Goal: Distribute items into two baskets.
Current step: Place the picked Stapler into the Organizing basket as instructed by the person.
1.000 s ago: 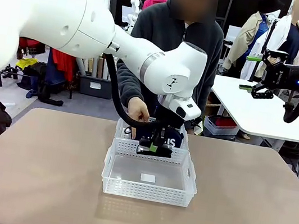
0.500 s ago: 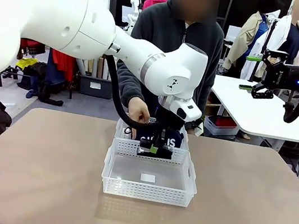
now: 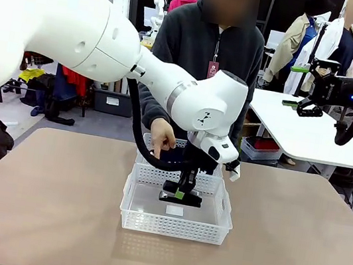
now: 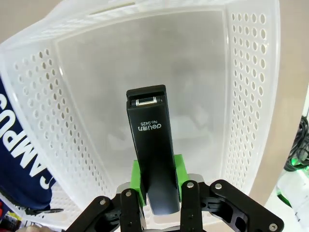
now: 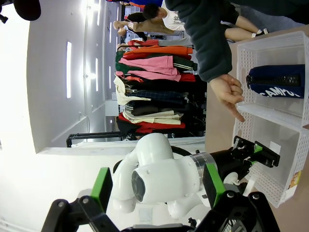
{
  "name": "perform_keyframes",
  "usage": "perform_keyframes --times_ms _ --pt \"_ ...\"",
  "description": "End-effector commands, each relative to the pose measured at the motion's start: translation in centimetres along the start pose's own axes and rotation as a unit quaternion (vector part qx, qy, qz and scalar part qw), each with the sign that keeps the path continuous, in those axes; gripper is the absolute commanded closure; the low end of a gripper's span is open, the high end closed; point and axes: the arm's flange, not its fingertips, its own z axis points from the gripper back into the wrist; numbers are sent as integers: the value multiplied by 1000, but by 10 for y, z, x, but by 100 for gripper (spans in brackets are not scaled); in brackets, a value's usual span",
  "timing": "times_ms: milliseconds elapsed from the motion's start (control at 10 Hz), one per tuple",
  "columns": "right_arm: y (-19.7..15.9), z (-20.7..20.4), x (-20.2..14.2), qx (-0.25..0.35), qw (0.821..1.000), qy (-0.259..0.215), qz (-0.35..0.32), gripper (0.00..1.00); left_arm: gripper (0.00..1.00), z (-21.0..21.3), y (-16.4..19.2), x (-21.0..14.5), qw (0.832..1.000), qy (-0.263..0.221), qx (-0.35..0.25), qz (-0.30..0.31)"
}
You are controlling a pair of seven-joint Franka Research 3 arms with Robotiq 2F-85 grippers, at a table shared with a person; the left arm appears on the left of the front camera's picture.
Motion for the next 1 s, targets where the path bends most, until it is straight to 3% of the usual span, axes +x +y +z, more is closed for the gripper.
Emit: perform_keyframes --times_ms 0,800,900 --pt "2 0 -2 0 1000 0 1 0 100 -13 -1 -8 1000 1 21 3" --pt "2 0 -2 0 1000 0 1 0 100 -40 8 -4 1000 16 13 4" --pt "2 0 -2 0 1000 0 1 0 93 -40 9 -7 1000 15 11 4"
